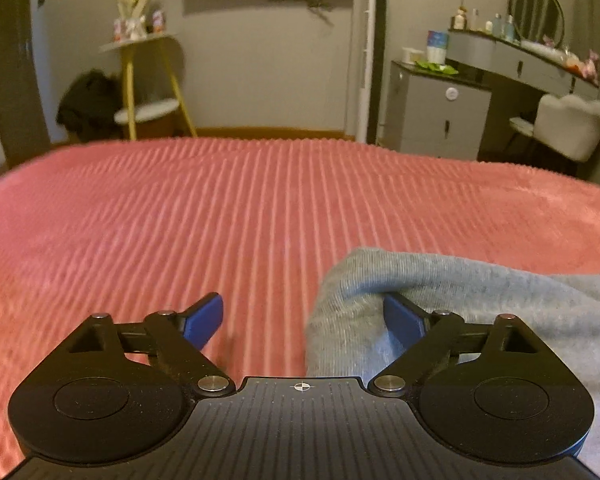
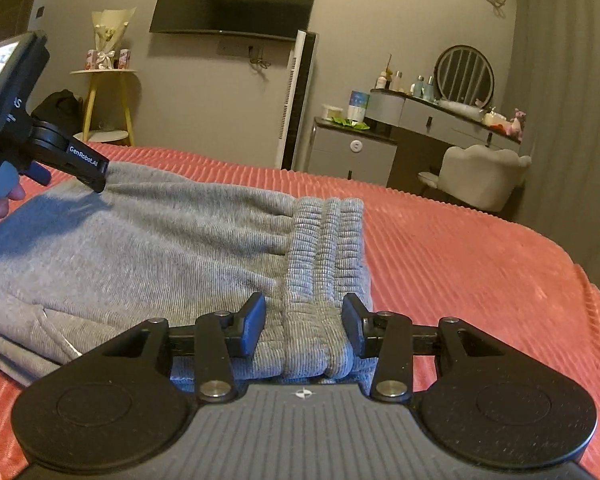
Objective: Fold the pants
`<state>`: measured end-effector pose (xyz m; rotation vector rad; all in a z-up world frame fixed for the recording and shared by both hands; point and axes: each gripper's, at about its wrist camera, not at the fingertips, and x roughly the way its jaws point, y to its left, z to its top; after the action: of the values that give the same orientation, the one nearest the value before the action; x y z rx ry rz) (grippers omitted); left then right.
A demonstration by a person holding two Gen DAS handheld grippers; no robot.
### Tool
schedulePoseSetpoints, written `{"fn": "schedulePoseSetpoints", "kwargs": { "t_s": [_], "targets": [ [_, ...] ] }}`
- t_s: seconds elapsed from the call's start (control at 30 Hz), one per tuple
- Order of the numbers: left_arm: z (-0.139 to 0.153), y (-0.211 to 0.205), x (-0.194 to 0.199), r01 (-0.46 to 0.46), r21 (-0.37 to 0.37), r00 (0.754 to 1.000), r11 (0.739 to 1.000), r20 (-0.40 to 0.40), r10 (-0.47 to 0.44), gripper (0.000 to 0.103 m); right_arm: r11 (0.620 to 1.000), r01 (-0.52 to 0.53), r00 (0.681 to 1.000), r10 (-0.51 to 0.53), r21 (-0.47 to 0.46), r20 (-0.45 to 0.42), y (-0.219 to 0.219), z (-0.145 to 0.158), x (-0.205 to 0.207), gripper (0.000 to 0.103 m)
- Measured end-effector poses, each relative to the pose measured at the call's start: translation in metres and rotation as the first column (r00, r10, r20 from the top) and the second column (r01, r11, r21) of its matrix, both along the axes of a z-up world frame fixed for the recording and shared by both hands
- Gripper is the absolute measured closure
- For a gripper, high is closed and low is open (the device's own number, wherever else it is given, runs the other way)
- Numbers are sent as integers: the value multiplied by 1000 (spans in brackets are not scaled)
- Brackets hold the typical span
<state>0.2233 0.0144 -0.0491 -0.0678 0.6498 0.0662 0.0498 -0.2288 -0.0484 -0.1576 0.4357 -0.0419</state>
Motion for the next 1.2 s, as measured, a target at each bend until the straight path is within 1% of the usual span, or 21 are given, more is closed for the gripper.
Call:
{"fn": "schedulePoseSetpoints", "kwargs": {
  "t_s": [0.03,0.1,0.17,0.27,0.33,0.37,0.4,0.43,0.5,0.53,0.6,0.63,0.67,0.7,0.77,0.83,0.93,1.03,1.07,1.13,1.2],
  "targets": [
    [5,4,-4,8,-15,1000,1000,-2,-8,18,1000,-1,1000,1,6,-2,-1,0,-1,61],
    [15,5,-24,34,-17,999,999,-12,-34,25,1000,0,1000,0,27,-4,-4,3,-3,61],
    [18,5,-51,62,-8,998,998,-27,-62,25,999,2,1000,-2,51,-4,-8,7,-5,61],
    [11,6,-92,112,10,991,994,-68,-111,25,998,0,1000,1,70,-6,-10,11,-11,60],
    [5,8,-121,117,21,989,993,-89,-115,25,997,-6,1000,6,75,-9,-10,14,-16,59],
    [4,9,-132,110,10,990,994,-90,-108,25,996,-10,1000,11,91,-8,-11,16,-19,57],
    [3,11,-140,102,-7,991,995,-91,-102,25,993,-19,1000,20,116,-11,-13,18,-22,52],
    [2,13,-146,84,-35,992,996,-94,-87,25,991,-25,999,28,130,-17,-13,18,-24,49],
    [-4,18,-152,43,-114,991,993,-123,-58,24,994,-34,998,39,104,-42,-9,16,-24,38],
    [-8,20,-151,31,-131,990,991,-136,-49,21,997,-31,998,35,76,-58,-6,14,-23,35],
    [-11,16,-150,19,-83,991,996,-132,-30,13,999,-27,996,31,45,-86,-2,8,-20,27],
    [-9,15,-150,18,-64,992,998,-127,-26,13,999,-20,995,24,38,-96,-2,7,-19,25],
    [-8,15,-153,15,-63,993,998,-118,-22,13,999,-4,993,9,43,-115,-3,6,-18,19],
    [-8,15,-157,9,-64,994,998,-109,-17,13,997,8,989,4,80,-150,-7,5,-16,17],
    [-8,13,-163,-1,-59,996,998,-88,-5,13,981,50,979,-12,185,-203,-21,2,-15,17],
    [-7,11,-165,-4,-48,997,999,-77,0,13,974,68,977,-21,217,-212,-27,2,-19,17],
    [-6,8,-171,-12,-31,998,999,-60,10,12,984,77,976,-42,158,-213,-21,3,-24,17],
    [-5,5,-180,-3,-12,998,1000,-68,2,12,994,96,960,-78,55,-268,-10,1,-27,14],
    [-4,3,-184,2,-6,998,1000,-69,-2,12,994,102,953,-84,47,-292,-8,1,-29,13],
    [-1,2,-192,13,-3,998,1000,-67,-13,12,992,95,944,-64,80,-323,-8,2,-34,12],
    [1,2,-199,24,-12,997,1000,-79,-25,12,990,79,936,-33,118,-351,-9,3,-43,8]
  ]
}}
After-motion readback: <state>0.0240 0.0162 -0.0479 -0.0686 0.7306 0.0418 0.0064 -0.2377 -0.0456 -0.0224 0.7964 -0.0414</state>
